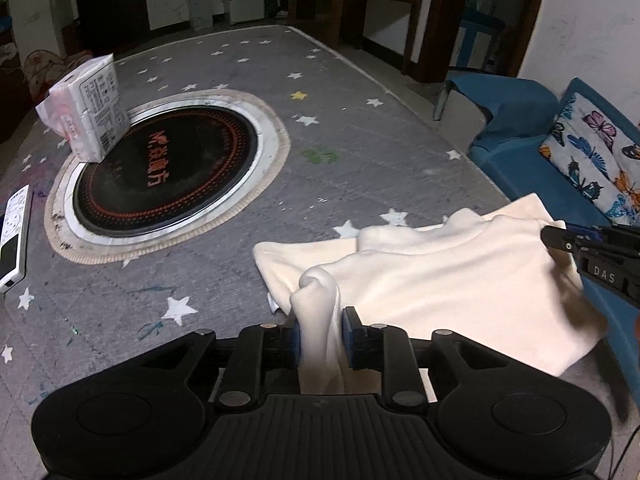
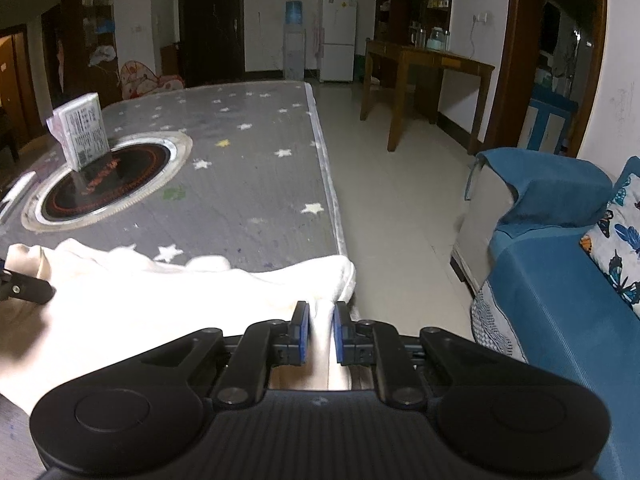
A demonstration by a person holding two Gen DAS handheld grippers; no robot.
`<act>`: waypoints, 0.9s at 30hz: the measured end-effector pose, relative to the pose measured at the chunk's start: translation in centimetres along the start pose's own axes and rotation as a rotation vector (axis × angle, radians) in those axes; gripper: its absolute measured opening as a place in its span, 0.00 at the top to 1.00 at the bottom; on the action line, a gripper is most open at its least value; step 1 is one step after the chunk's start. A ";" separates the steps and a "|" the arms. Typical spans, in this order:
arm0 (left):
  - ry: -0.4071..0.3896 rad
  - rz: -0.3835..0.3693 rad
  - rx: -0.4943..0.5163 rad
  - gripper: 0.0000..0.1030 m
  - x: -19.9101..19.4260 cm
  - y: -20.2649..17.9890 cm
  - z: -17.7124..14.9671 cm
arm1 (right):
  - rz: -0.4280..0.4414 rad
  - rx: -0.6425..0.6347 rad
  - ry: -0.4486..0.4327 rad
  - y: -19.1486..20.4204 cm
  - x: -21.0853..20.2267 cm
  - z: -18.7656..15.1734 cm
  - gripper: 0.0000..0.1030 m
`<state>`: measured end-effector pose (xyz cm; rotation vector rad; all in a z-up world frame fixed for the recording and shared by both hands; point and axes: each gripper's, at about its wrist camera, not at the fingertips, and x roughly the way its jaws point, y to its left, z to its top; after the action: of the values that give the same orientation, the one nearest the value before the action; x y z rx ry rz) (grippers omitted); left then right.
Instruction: Fold clothes
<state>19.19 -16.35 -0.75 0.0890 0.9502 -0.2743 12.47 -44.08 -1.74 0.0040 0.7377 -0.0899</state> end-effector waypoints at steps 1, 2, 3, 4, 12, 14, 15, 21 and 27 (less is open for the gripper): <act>0.002 0.002 -0.002 0.74 0.1 0.1 0.0 | -0.005 -0.003 0.004 0.0 0.1 -0.1 0.88; 0.005 0.004 -0.003 0.70 0.2 0.2 -0.1 | -0.008 -0.006 0.007 0.0 0.1 -0.1 0.88; 0.003 0.010 -0.003 0.66 0.1 0.2 -0.1 | -0.017 -0.009 0.005 0.1 0.0 0.0 0.85; 0.001 0.016 -0.002 0.65 0.1 0.2 -0.1 | -0.027 -0.012 0.002 0.1 -0.1 0.1 0.83; -0.012 0.021 -0.032 0.61 -0.1 0.6 0.2 | 0.070 -0.042 -0.032 2.3 -1.4 0.9 0.83; -0.010 0.021 -0.033 0.61 0.0 0.6 0.2 | 0.098 -0.056 -0.015 3.2 -0.8 0.9 0.83; -0.009 0.021 -0.033 0.61 0.0 0.6 0.2 | 0.104 -0.062 -0.011 3.6 -0.4 0.9 0.83; -0.006 0.012 -0.036 0.59 0.2 0.8 0.2 | 0.120 -0.037 0.017 4.6 2.2 1.3 0.83; -0.005 -0.001 -0.045 0.57 0.4 1.0 0.2 | 0.113 -0.025 0.009 4.6 2.5 1.2 0.82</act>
<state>19.81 -15.50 -1.03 0.0463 0.9514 -0.2541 15.49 -39.70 -2.60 0.0225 0.7456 0.0270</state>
